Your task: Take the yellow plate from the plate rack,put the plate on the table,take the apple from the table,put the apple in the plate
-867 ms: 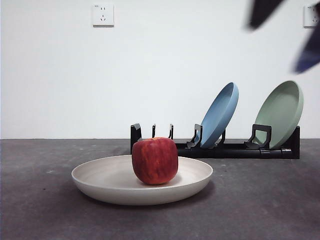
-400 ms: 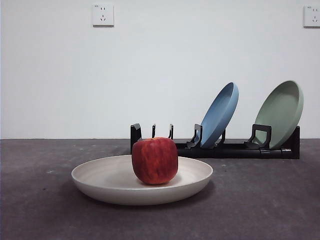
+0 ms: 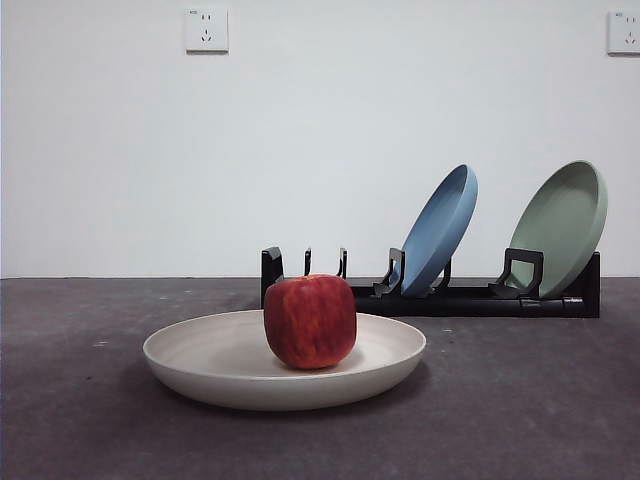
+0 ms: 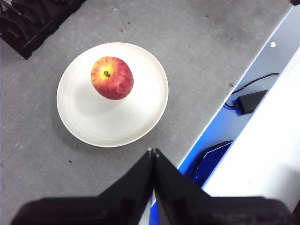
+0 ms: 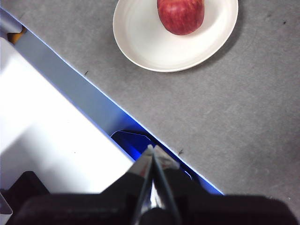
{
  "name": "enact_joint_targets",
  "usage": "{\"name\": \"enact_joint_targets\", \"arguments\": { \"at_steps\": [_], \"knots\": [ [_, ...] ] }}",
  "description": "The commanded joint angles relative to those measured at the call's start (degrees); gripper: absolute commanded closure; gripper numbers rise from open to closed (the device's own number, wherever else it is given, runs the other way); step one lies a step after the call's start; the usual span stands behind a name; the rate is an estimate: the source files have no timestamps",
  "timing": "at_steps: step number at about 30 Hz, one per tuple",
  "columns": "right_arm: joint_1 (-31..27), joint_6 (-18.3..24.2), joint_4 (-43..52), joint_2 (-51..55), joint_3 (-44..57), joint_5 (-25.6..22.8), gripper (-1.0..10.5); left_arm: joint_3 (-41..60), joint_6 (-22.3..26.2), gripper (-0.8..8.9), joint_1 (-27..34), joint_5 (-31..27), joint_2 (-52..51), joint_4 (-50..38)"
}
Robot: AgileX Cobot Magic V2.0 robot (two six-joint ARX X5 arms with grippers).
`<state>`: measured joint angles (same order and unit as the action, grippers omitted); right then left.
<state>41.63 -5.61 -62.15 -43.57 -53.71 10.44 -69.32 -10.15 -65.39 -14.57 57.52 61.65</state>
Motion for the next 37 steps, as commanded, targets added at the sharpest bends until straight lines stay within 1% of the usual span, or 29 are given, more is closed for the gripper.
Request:
{"name": "enact_joint_targets", "arguments": {
  "at_steps": [1, 6, 9, 11, 13, 15, 16, 18, 19, 21, 22, 24, 25, 28, 31, 33, 37],
  "knots": [
    [0.1, -0.5, 0.1, 0.1, 0.0, -0.1, 9.5, 0.3, -0.2, 8.16, -0.2, -0.2, 0.0, -0.5],
    [0.1, -0.5, 0.1, 0.2, 0.0, -0.1, 9.5, 0.3, -0.2, 8.16, -0.3, 0.2, 0.0, -0.6],
    [0.1, -0.5, 0.1, 0.1, 0.0, -0.1, 9.5, 0.2, -0.2, 8.16, 0.4, -0.9, -0.6, -0.6],
    [0.1, -0.5, 0.1, 0.1, 0.0, -0.1, 9.5, 0.3, 0.3, 8.16, 1.5, -1.9, -1.4, -1.5],
    [0.1, -0.5, 0.1, 0.1, 0.0, -0.1, 9.5, 0.3, 1.4, 8.16, 4.1, -2.7, -2.3, -4.7],
    [0.1, -0.5, 0.1, 0.2, 0.0, -0.1, 9.5, 0.3, 4.7, 8.16, 8.3, -2.3, -3.9, -10.3],
    [0.1, -0.5, 0.1, 0.2, 0.0, -0.1, 9.5, 0.3, 6.9, 8.16, 10.9, -1.0, -4.9, -13.5],
    [0.1, -0.5, 0.1, 0.2, 0.0, -0.1, 9.5, 0.3, 10.0, 8.16, 16.7, 3.1, -6.9, -19.1],
    [0.1, -0.5, 0.1, 0.1, 0.0, -0.1, 9.5, 0.3, 11.0, 8.16, 20.6, 6.3, -8.2, -22.2],
    [0.1, -0.5, 0.1, 0.1, 0.0, -0.1, 9.5, 0.5, 12.0, 8.16, 26.6, 10.8, -10.2, -26.4],
    [0.1, -0.5, 0.1, 0.1, 0.0, -0.1, 9.5, 0.8, 12.3, 8.16, 30.5, 13.0, -11.6, -28.8],
    [0.1, -0.5, 0.1, 0.1, 0.0, -0.1, 9.5, 1.5, 12.6, 8.16, 36.3, 15.0, -14.0, -31.4],
    [0.1, -0.5, 0.1, 0.2, 0.0, -0.1, 9.5, 2.4, 13.2, 8.16, 39.9, 15.6, -15.8, -32.7],
    [0.1, -0.5, 0.1, 0.1, 0.0, -0.1, 9.5, 6.1, 14.5, 8.16, 48.0, 16.4, -21.0, -35.2],
    [0.1, -0.5, 0.1, 0.1, 0.0, -0.1, 9.5, 12.0, 14.9, 8.16, 54.4, 16.2, -27.0, -36.9],
    [0.1, -0.5, 0.1, 0.1, 0.0, -0.1, 9.5, 16.4, 14.9, 8.16, 57.6, 16.1, -30.8, -37.9],
    [0.1, -0.5, 0.1, 0.1, 0.0, -0.1, 9.5, 28.3, 14.9, 8.16, 63.3, 16.2, -38.5, -41.8]
  ]
}}
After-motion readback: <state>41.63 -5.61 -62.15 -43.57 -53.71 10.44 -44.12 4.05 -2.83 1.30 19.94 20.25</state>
